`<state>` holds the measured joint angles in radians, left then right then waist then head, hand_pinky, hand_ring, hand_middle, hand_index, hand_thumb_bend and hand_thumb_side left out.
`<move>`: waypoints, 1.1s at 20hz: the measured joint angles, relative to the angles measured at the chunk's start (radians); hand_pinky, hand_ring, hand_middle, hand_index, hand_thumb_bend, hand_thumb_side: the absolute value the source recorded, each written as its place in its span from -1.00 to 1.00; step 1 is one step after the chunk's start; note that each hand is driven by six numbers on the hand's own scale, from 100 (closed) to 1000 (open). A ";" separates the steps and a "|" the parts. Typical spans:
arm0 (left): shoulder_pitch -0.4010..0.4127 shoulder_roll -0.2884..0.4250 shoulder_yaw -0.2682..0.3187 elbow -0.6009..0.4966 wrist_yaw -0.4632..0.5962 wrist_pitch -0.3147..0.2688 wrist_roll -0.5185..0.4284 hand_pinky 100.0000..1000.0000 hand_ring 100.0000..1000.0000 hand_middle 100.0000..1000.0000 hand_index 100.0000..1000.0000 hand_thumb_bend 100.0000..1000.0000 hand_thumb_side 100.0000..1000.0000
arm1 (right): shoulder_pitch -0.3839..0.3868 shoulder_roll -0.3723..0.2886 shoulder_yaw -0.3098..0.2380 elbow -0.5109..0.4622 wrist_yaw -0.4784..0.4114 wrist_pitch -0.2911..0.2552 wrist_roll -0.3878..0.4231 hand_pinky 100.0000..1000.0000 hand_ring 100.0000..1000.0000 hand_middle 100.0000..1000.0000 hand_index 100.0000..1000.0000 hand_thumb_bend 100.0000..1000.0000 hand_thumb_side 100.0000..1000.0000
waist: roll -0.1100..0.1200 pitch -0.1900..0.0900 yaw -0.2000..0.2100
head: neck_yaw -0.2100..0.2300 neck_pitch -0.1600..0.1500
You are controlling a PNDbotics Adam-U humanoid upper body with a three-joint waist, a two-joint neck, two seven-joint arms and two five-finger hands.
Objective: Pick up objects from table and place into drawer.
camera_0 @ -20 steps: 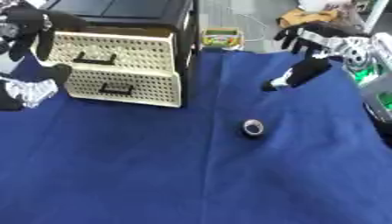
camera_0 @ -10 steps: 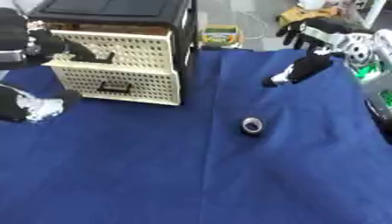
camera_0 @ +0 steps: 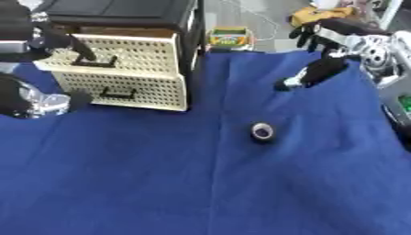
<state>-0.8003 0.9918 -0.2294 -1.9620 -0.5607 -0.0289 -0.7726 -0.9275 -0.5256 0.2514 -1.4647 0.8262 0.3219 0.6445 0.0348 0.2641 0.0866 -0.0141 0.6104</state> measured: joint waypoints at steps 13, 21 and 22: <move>-0.074 -0.070 -0.053 0.154 -0.018 0.101 0.037 -1.00 -1.00 -1.00 0.78 -0.79 0.75 | 0.001 -0.004 -0.005 -0.001 0.007 0.000 -0.006 0.22 0.49 0.46 0.82 0.30 -0.27 | 0.005 0.007 -0.009 | 0.003 -0.014; -0.081 -0.099 -0.064 0.244 -0.044 0.104 0.038 -1.00 -1.00 -1.00 0.72 -0.84 0.82 | -0.009 -0.006 -0.005 -0.002 0.008 0.002 -0.009 0.22 0.49 0.46 0.82 0.30 -0.26 | 0.006 0.022 -0.013 | 0.005 -0.024; -0.081 -0.101 -0.064 0.250 -0.046 0.104 0.038 -1.00 -1.00 -1.00 0.70 -0.87 0.84 | -0.011 -0.006 -0.005 -0.002 0.008 0.002 -0.010 0.22 0.49 0.46 0.82 0.30 -0.26 | 0.006 0.022 -0.014 | 0.005 -0.024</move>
<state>-0.8815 0.8905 -0.2931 -1.7123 -0.6068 0.0750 -0.7345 -0.9385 -0.5312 0.2466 -1.4665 0.8338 0.3243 0.6345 0.0405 0.2862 0.0730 -0.0089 0.5860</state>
